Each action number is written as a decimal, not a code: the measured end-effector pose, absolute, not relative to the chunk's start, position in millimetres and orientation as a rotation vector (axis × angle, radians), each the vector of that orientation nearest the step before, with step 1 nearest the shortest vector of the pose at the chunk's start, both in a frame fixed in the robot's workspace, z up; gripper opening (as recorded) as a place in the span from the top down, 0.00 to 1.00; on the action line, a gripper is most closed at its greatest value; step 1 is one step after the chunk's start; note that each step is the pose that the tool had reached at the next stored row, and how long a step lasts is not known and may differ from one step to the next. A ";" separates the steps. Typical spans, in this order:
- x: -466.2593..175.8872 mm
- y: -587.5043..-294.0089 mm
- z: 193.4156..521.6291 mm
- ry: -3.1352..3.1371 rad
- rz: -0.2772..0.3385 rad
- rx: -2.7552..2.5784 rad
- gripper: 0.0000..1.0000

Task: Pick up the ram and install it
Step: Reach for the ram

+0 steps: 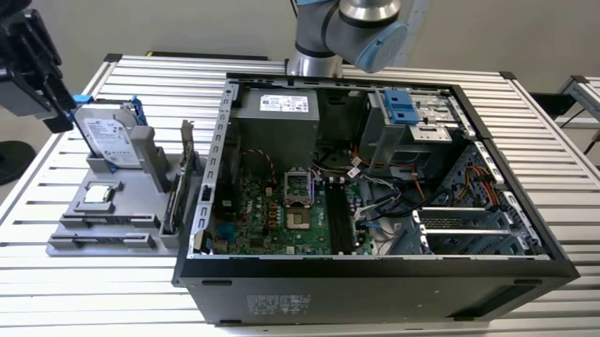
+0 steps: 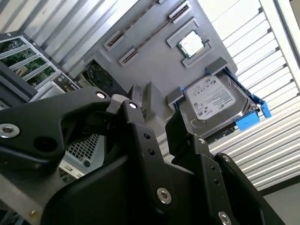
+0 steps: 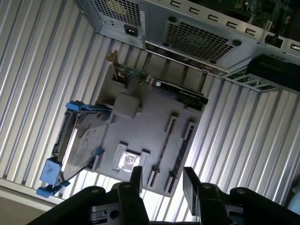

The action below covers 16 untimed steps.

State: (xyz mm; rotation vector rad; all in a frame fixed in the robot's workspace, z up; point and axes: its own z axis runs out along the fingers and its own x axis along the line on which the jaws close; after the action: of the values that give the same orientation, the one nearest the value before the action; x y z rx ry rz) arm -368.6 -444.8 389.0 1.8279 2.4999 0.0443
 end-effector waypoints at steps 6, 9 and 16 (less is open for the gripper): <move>-368.7 -444.8 389.1 2.453 0.043 1.889 0.00; -368.8 -444.8 389.1 2.430 0.041 1.919 0.00; -368.9 -444.8 389.1 2.376 0.039 1.985 0.00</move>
State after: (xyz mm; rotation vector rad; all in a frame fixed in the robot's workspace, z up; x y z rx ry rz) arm -368.9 -444.8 389.1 1.9852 2.3755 0.0389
